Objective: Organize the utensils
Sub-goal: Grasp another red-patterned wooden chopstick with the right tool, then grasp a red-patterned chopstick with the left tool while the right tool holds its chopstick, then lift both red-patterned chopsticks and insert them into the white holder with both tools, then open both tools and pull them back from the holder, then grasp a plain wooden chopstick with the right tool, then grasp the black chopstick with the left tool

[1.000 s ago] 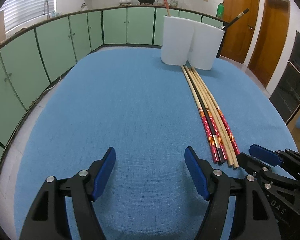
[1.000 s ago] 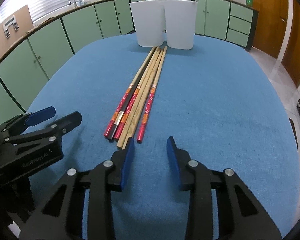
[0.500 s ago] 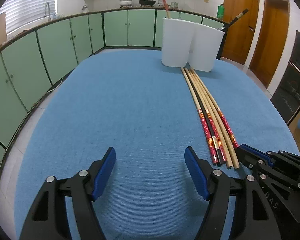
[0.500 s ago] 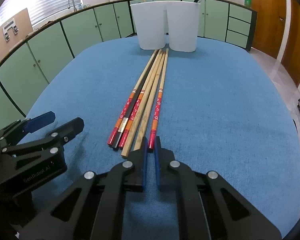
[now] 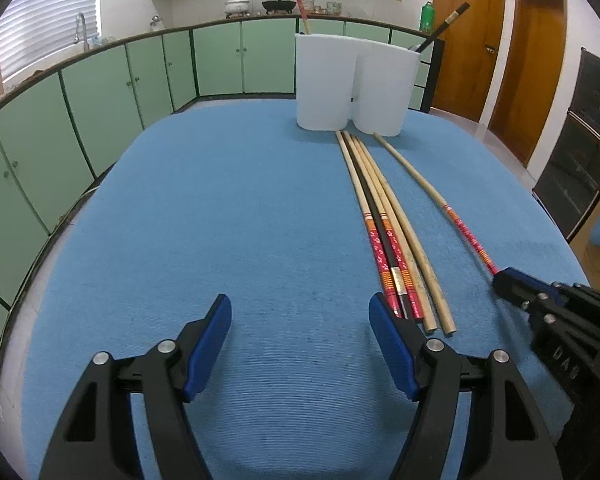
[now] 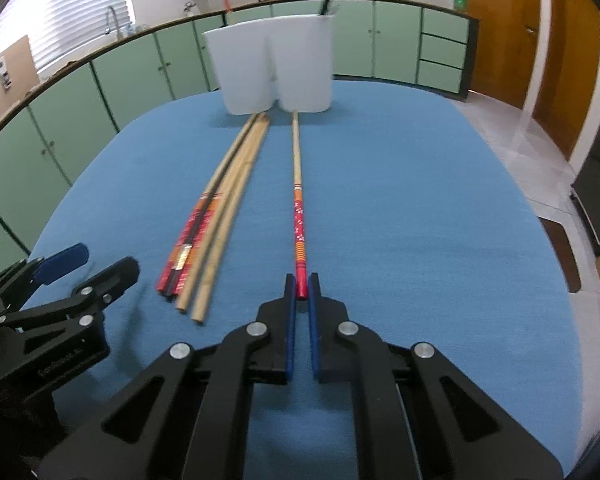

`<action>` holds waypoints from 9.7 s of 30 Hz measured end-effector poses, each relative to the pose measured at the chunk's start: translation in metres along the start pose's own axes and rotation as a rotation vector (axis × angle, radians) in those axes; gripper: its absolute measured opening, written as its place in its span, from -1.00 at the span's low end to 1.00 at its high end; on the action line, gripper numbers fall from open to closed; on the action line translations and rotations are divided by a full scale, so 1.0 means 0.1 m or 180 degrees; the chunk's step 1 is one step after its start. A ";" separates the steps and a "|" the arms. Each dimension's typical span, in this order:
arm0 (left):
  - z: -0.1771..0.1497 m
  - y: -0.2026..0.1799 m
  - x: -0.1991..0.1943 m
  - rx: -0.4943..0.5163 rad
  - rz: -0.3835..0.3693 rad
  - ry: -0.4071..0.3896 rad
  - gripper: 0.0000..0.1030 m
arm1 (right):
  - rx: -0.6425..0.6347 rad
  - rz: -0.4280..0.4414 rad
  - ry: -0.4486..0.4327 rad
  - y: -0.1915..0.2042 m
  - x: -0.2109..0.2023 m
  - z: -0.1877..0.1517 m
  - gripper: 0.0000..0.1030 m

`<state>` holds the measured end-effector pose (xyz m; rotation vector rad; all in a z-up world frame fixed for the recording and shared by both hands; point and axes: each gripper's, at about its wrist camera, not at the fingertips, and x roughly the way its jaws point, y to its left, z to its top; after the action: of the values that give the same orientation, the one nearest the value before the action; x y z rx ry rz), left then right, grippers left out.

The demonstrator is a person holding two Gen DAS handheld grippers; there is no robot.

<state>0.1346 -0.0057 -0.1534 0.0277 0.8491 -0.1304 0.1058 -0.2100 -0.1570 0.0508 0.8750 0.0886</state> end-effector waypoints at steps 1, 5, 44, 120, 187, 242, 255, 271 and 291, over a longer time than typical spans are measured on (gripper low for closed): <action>0.01 -0.02 0.01 0.0002 -0.0011 0.0012 0.36 | 0.0028 -0.0008 -0.0001 -0.04 0.00 0.00 -0.90; 0.01 -0.14 0.02 0.0035 -0.0070 0.0020 0.36 | 0.0109 -0.0078 0.0008 -0.19 0.00 -0.03 -0.90; 0.01 -0.34 0.13 0.0165 0.0037 0.0162 -0.13 | 0.0133 0.0005 0.0089 -0.29 0.04 -0.05 -0.88; 3.02 -0.29 -1.35 0.0237 -0.0230 -0.2052 -0.90 | -0.0359 0.0684 -0.1588 -0.39 -1.50 3.52 -0.91; 0.09 0.21 0.07 0.0025 0.0083 -0.0146 0.48 | -0.0249 0.0091 0.0091 0.30 0.06 -0.03 0.52; 0.06 0.15 0.07 -0.0019 0.0039 -0.0077 0.48 | 0.0088 0.0000 0.0094 -0.14 0.05 -0.03 -0.88; 0.04 -0.18 0.11 0.0088 -0.0196 0.0020 0.48 | 0.0148 0.0038 0.0083 -0.22 0.05 -0.05 -0.88; 0.02 -0.24 0.18 -0.0007 0.0070 0.0154 0.52 | 0.0143 0.0034 0.0077 -0.22 0.05 -0.05 -0.88; 0.01 -0.45 0.15 0.0179 -0.0010 0.0106 -0.88 | 0.0181 0.0088 0.0078 -0.25 0.06 -0.06 -0.87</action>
<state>0.1393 -0.0518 -0.1627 0.0814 0.8787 -0.1569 0.1068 -0.2347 -0.1673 0.1152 0.9014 0.0905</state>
